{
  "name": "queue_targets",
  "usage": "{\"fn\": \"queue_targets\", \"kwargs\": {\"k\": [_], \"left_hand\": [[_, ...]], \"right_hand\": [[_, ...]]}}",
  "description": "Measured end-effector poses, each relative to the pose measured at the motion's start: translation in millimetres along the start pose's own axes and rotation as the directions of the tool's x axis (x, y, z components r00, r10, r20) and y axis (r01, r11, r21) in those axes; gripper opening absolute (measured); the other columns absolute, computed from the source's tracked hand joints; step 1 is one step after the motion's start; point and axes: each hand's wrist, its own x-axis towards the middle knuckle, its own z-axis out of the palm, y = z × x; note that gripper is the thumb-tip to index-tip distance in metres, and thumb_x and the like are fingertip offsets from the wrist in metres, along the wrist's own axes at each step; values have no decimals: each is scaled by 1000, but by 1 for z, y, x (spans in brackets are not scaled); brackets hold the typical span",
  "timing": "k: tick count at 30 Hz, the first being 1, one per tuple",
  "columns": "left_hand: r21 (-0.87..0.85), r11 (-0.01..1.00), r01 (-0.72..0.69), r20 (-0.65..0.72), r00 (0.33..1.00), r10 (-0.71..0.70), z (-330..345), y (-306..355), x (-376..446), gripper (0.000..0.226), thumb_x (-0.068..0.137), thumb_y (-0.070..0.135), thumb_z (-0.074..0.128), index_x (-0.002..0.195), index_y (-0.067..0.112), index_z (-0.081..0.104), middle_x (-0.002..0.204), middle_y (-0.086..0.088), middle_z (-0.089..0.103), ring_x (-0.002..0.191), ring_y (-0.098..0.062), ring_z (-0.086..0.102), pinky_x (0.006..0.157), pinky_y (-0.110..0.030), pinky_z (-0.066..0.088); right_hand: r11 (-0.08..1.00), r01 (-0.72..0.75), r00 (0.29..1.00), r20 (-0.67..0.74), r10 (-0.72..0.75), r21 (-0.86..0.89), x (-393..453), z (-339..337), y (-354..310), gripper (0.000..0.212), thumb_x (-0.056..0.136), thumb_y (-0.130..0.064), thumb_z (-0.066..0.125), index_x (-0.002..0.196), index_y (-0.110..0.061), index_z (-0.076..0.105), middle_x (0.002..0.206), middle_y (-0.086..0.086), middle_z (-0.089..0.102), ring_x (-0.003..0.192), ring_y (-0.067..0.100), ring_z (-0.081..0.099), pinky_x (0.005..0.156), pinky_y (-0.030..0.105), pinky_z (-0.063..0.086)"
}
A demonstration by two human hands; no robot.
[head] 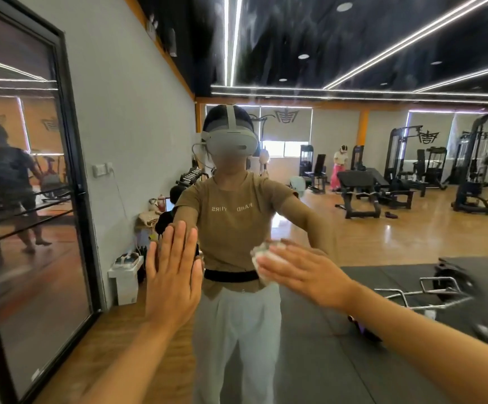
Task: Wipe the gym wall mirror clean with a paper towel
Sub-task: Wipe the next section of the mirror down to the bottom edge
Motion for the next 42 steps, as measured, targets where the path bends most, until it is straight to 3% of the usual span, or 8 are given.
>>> {"fn": "queue_targets", "kwargs": {"k": [6, 12, 20, 26, 32, 35, 39, 42], "left_hand": [[22, 1000, -19, -9, 1000, 19, 3, -2, 0, 65, 102, 33, 32, 161, 17, 8, 168, -6, 6, 155, -25, 9, 125, -48, 5], [9, 999, -42, -16, 999, 42, 1, -3, 1, 64, 104, 34, 28, 161, 18, 5, 169, -4, 2, 155, -24, 7, 125, -46, 3], [-29, 999, -41, -7, 999, 41, -4, -3, 2, 63, 102, 34, 33, 160, 15, 14, 169, -4, 3, 155, -22, 4, 125, -45, 1], [-32, 999, -41, 62, 997, 43, -12, -4, 3, 63, 103, 35, 33, 160, 15, 15, 168, -7, 10, 155, -22, 6, 125, -42, -1], [-128, 990, -51, 107, 992, 65, -23, -7, 4, 60, 103, 34, 34, 159, 17, 22, 168, -3, 10, 155, -20, 6, 125, -39, -3], [-204, 978, -44, 90, 994, 64, -28, -7, 6, 61, 102, 32, 36, 159, 20, 20, 169, 0, 8, 155, -19, 6, 125, -38, -3], [-214, 975, 61, 49, 997, -52, -36, -18, 9, 61, 102, 32, 37, 158, 16, 23, 168, -5, 12, 155, -23, 9, 125, -42, 0], [-165, 980, 108, 65, 993, -98, -39, -32, 11, 62, 102, 33, 35, 159, 16, 20, 169, -4, 7, 155, -23, 7, 125, -39, -3]], "right_hand": [[939, -343, 922, -177, 343, 33, 93, -56, 113, 63, 98, -8, 58, 153, -10, 28, 161, 14, 25, 150, 36, 17, 124, 44, 17], [705, -645, 601, -372, 707, 295, 151, -56, 109, 48, 104, -9, 42, 152, -5, 36, 160, 16, 31, 150, 39, 16, 126, 45, 8], [926, -305, 937, -104, 334, 224, 84, 5, -35, 60, 94, -13, 49, 152, -9, 34, 161, 12, 28, 152, 36, 17, 124, 49, 14], [999, -28, 999, 32, 27, 26, 46, 12, -49, 53, 102, -22, 41, 154, -15, 34, 161, 5, 29, 150, 27, 27, 124, 41, 21], [968, -246, 966, -95, 241, -46, 88, -23, 31, 57, 100, -14, 47, 154, -12, 27, 161, 11, 24, 150, 33, 18, 126, 43, 7], [875, -484, 857, -212, 470, -17, 138, -53, 88, 55, 103, -19, 44, 154, -9, 29, 162, 14, 24, 151, 34, 14, 126, 41, 3], [679, -707, 597, -347, 723, 197, 190, -64, 110, 52, 104, -18, 39, 154, -7, 33, 161, 13, 28, 151, 35, 17, 126, 44, 11], [717, -663, 619, -381, 687, 217, 196, -46, 75, 49, 104, -10, 39, 152, -1, 35, 160, 18, 30, 150, 37, 18, 126, 43, 9]]}}
